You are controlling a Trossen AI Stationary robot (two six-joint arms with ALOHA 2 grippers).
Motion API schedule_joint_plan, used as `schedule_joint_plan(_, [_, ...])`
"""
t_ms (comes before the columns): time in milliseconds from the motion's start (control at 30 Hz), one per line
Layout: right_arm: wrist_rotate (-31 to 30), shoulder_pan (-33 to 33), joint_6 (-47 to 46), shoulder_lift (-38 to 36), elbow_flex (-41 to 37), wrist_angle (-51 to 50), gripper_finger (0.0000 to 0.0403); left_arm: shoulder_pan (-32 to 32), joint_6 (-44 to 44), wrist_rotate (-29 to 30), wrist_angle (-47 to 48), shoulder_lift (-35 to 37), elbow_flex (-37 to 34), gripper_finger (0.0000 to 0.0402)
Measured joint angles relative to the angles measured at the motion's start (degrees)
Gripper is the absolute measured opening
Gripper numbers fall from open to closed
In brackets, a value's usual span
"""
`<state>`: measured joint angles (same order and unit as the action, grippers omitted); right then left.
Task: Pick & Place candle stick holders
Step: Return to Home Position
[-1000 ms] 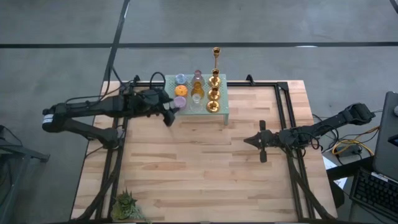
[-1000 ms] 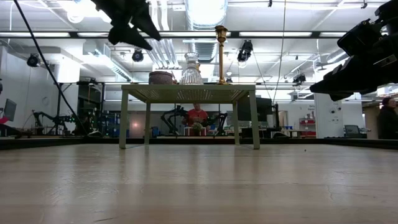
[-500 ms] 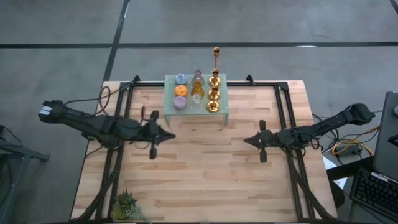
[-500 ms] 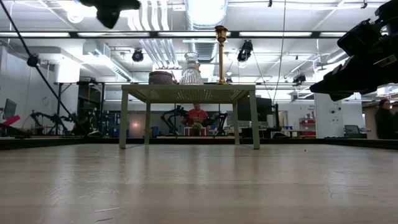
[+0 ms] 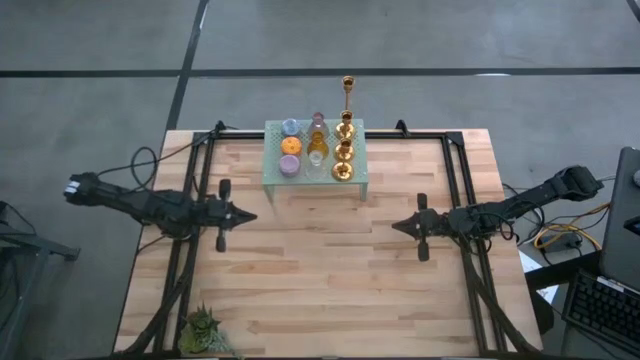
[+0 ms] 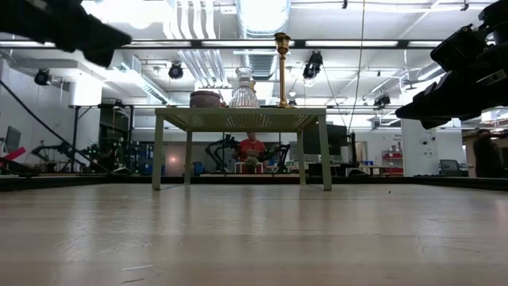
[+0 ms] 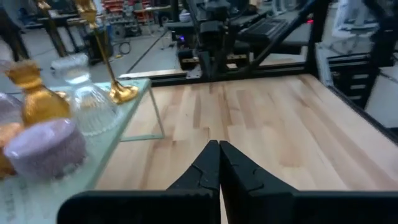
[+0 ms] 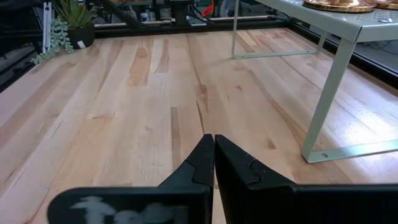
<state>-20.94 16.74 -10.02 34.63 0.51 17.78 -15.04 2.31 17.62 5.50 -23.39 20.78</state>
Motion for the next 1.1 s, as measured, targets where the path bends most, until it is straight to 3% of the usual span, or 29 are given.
schedule_joint_plan(300, [0.01, 0.0, 0.0, 0.01, 0.0, 0.0, 0.0008, 1.17, -3.53, -3.46, 11.32, 16.13, -5.1, 0.0002])
schedule_joint_plan(433, [0.01, 0.01, 0.0, 0.02, 0.0, 0.0, 0.0008, 1.19, -2.98, -3.43, 10.13, 22.9, -5.61, 0.0004])
schedule_joint_plan(500, [0.01, 0.02, -0.01, 0.04, 0.0, 0.0, 0.0008, 1.23, -3.3, -1.75, 11.95, 23.31, -6.17, 0.0005])
schedule_joint_plan(667, [0.01, -0.01, 0.01, 0.01, 0.02, -0.4, 0.0008, 1.26, -9.34, 12.33, 9.78, 22.17, -6.02, 0.0007])
schedule_joint_plan(1100, [-0.03, -0.01, 0.0, 0.35, 0.0, -0.92, 0.0008, 1.24, -12.77, 14.58, 17.05, 20.58, -6.17, 0.0016])
